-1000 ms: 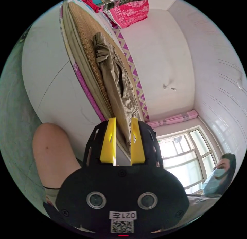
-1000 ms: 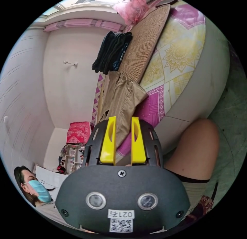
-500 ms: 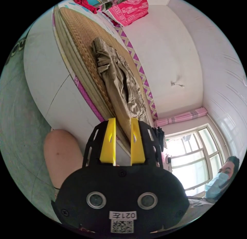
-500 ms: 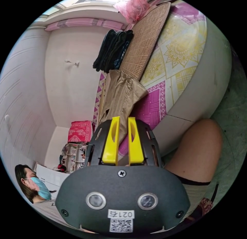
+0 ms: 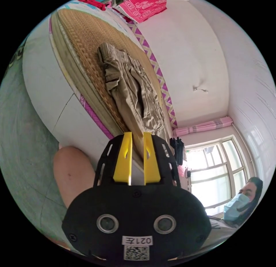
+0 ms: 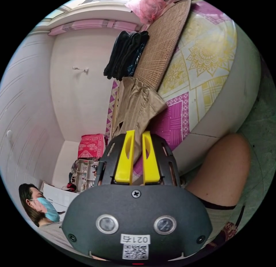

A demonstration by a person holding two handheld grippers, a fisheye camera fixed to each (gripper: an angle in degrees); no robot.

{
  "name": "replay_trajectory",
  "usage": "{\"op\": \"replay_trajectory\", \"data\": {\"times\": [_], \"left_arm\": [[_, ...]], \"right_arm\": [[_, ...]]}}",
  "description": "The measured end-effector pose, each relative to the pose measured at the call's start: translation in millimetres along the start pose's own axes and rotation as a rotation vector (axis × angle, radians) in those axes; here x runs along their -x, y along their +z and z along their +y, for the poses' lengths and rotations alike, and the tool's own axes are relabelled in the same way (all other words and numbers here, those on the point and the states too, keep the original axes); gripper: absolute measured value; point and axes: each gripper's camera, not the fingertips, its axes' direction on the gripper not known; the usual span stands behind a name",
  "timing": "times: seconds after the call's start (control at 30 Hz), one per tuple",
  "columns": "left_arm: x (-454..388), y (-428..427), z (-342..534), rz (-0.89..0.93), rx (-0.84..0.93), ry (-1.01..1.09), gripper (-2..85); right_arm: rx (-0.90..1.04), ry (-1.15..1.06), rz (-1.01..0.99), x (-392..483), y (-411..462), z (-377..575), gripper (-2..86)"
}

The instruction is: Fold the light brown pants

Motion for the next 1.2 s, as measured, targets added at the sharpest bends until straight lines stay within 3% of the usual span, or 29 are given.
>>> {"op": "replay_trajectory", "data": {"times": [0.23, 0.43, 0.63, 0.7, 1.0, 1.13, 1.2], "left_arm": [[-20.2, 14.6, 0.4, -0.019, 0.030, 0.083, -0.8], [-125.1, 51.1, -50.6, -0.091, 0.091, 0.343, -0.9], [-219.3, 175.4, -170.3, -0.198, 0.165, 0.500, -1.0], [-238.1, 255.8, -223.8, -0.271, 0.223, 0.518, -1.0], [-165.4, 532.4, -342.9, -0.426, 0.374, 0.386, -1.0], [-132.2, 555.9, -334.5, -0.406, 0.407, 0.415, -1.0], [-114.0, 531.1, -325.2, -0.292, 0.366, 0.424, -0.9]], "right_arm": [[0.020, 0.041, -0.085, -25.1, 12.7, -2.7, 0.1], [0.086, -0.129, -0.185, 33.3, 27.0, -45.0, -0.6], [0.146, -0.276, -0.137, 113.8, 123.7, -164.0, -0.7], [0.170, -0.321, -0.076, 138.1, 181.4, -218.1, -0.7], [0.217, -0.236, 0.215, 112.0, 397.1, -365.8, -0.2], [0.251, -0.253, 0.262, 93.6, 433.0, -383.4, 1.4], [0.254, -0.309, 0.223, 96.3, 424.9, -388.8, 5.2]]}}
